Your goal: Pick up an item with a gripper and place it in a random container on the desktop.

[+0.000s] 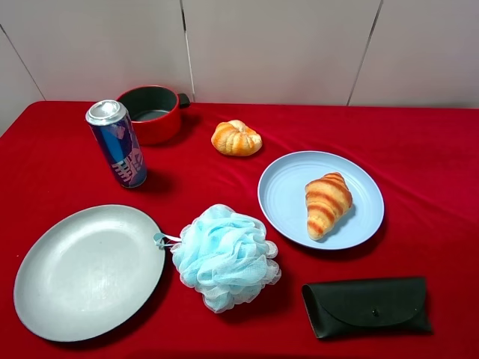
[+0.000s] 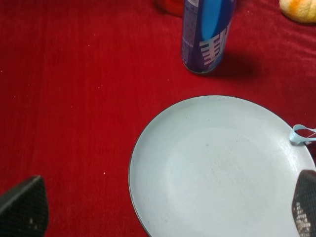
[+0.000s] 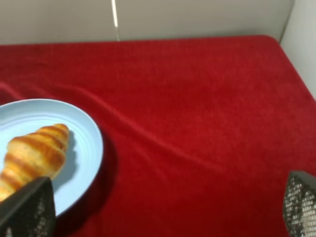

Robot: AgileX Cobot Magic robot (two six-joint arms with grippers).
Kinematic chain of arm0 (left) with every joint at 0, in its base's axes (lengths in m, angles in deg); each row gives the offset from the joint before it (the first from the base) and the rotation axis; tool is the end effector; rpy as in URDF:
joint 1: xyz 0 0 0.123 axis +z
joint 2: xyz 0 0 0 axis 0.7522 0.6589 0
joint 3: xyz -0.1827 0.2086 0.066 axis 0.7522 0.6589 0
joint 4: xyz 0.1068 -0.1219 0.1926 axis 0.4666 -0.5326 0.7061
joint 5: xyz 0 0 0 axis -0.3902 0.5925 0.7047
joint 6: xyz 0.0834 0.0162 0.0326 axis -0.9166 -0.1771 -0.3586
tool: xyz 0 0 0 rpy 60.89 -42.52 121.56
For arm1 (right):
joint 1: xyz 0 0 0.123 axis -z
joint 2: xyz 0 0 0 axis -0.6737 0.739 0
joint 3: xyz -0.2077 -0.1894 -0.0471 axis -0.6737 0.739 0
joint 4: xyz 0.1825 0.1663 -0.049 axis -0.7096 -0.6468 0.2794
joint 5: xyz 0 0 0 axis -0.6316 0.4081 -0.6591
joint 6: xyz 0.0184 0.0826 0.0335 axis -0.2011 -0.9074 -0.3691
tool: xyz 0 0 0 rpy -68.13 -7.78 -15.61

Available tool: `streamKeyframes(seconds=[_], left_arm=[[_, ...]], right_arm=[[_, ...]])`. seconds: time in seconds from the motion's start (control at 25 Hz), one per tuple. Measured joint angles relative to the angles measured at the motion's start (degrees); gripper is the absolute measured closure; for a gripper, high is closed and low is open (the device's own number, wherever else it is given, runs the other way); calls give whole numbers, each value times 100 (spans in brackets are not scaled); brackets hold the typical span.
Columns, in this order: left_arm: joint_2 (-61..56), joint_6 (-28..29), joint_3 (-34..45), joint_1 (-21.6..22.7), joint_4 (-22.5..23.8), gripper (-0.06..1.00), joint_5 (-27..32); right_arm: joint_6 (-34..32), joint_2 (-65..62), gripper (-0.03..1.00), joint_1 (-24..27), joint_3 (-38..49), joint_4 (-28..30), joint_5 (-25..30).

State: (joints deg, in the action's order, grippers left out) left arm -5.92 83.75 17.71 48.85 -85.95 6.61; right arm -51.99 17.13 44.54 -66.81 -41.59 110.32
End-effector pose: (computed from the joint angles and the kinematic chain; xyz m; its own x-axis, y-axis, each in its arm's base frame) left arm -0.0040 -0.0020 0.2733 -0.4611 0.0495 -0.8859 0.0424 0.9985 0.0338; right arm -0.0035 -0.0024 0.2778 -0.4345 -0.0204 -0.9004 0.0458 0.9979 -0.0447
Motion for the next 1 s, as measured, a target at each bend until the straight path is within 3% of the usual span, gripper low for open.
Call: streamKeyframes(seconds=[0.2, 1.0], left_arm=[[0, 0, 0, 0, 0, -5, 0], [0, 0, 0, 0, 0, -5, 0]], right_arm=[[-325, -12, 28, -355, 0, 39, 0], [-365, 27, 28, -376, 0, 49, -11]])
